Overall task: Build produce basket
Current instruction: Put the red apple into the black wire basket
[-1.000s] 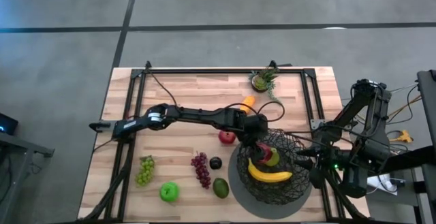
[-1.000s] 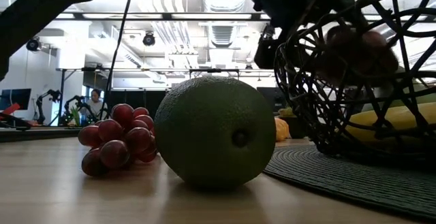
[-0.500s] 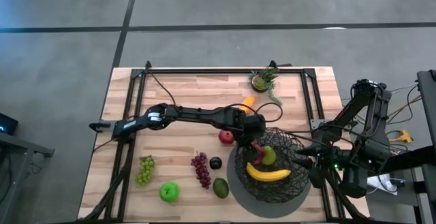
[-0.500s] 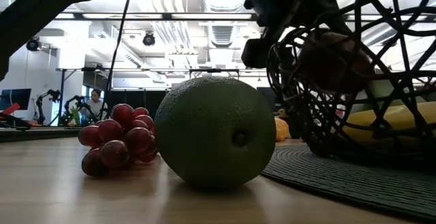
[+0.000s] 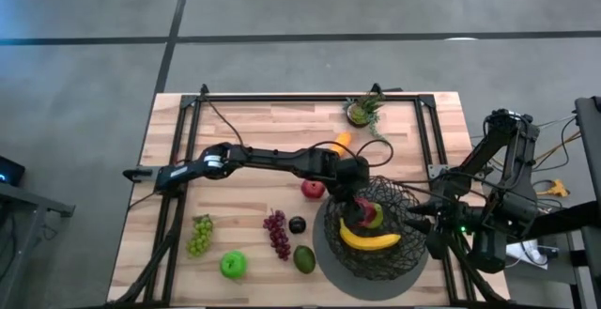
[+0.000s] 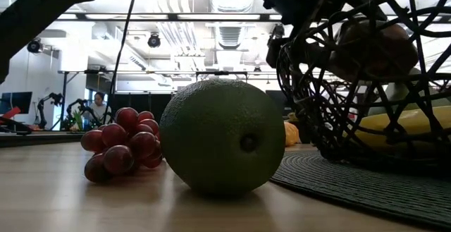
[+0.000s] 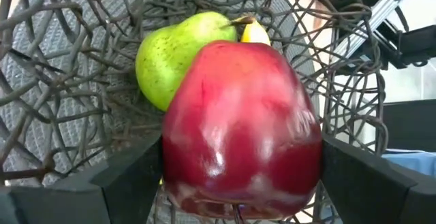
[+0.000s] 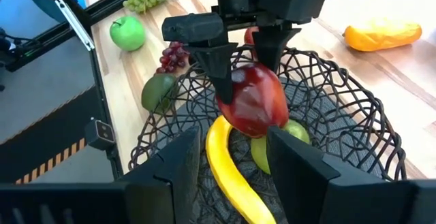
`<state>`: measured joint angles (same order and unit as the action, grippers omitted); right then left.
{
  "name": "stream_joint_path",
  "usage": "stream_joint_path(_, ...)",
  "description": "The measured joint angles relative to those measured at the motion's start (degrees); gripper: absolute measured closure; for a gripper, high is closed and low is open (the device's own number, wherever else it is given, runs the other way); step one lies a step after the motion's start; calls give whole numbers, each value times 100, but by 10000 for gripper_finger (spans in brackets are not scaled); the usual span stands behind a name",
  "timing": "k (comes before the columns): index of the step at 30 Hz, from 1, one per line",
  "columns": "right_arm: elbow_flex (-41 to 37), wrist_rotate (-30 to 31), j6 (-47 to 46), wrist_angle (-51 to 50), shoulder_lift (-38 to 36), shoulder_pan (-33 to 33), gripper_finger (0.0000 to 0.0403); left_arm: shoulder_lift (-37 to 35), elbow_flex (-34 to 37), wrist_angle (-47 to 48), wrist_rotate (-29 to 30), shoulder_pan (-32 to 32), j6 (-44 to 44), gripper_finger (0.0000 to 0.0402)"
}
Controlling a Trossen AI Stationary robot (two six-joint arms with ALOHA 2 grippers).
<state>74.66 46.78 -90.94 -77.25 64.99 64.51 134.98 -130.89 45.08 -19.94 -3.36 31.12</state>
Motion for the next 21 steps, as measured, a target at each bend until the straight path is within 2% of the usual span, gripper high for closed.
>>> stream_joint_path(9, -1, 0, 66, -2, 11, 0, 245, 2, -35, 158, 18, 0, -138, 63)
stream_joint_path(15, -200, 218, 317, 8, 364, -34, 245, -44, -83, 198, 69, -2, -161, 63)
stream_joint_path(21, -913, 1037, -701, 32, 579, -127, 246, -282, -98, 275, 72, -18, -529, 63)
